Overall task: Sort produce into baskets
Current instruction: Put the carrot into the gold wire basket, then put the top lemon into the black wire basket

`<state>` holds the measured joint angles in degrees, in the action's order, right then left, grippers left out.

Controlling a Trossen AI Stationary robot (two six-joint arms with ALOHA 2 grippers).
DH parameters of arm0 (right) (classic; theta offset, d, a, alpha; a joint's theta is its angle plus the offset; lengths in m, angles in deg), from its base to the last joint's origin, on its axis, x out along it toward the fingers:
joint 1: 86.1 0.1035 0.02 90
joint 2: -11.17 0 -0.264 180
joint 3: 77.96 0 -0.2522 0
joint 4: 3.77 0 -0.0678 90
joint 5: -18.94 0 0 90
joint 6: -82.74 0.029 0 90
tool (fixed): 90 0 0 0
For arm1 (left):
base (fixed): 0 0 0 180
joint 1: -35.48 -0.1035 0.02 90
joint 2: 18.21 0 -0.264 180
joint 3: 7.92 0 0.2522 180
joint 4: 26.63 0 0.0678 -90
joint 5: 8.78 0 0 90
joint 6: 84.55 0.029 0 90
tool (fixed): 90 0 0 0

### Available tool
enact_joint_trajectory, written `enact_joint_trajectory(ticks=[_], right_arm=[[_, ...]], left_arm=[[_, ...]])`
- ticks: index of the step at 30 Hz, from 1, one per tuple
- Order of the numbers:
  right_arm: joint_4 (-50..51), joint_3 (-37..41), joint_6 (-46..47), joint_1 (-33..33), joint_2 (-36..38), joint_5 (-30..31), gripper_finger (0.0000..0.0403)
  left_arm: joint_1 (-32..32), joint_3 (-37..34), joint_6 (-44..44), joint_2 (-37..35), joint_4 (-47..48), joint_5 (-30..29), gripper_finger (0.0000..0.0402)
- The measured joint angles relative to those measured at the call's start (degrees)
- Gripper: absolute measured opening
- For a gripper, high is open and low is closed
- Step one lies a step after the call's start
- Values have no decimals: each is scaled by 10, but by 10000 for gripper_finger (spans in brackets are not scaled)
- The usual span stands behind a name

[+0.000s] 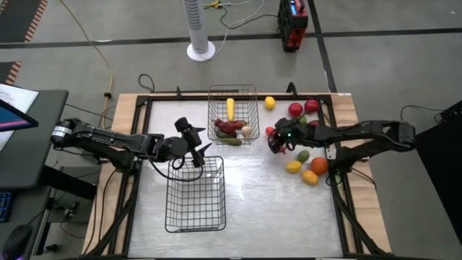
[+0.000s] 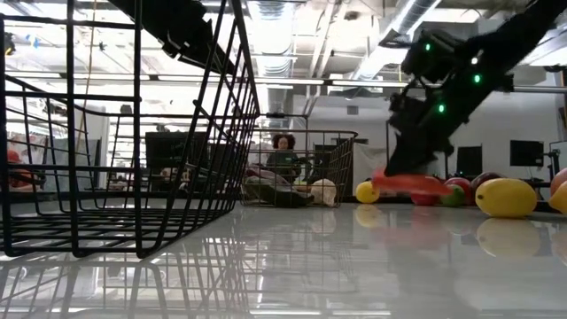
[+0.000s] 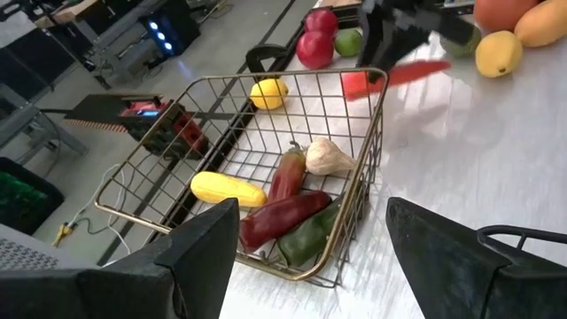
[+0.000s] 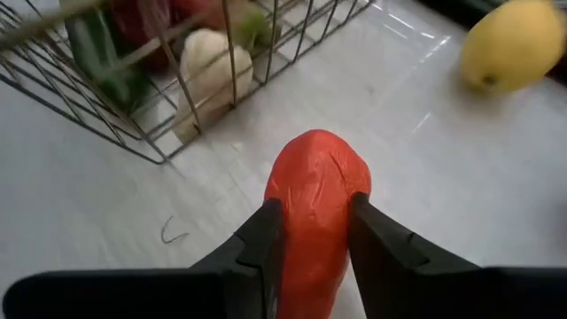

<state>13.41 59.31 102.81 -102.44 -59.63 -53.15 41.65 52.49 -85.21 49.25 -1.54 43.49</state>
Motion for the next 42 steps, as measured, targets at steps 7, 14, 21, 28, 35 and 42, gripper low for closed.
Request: enact_joint_trajectory(ticks=[7,14,21,28,35,42], right_arm=[[48,-90,-70,11,59,11,134],[-71,-171,-175,12,46,11,138],[-190,-230,-238,10,-56,-46,163],[12,-373,-245,-29,-140,-46,251],[137,-360,-200,-116,-111,-45,275],[78,-263,-151,-218,-135,-62,276]], left_arm=[[0,0,4,0,-9,-1,274],[0,0,15,0,-16,0,274],[0,0,15,0,-16,0,274],[2,0,9,0,0,0,274],[2,0,3,0,10,-1,274],[2,0,-7,0,10,10,274]])
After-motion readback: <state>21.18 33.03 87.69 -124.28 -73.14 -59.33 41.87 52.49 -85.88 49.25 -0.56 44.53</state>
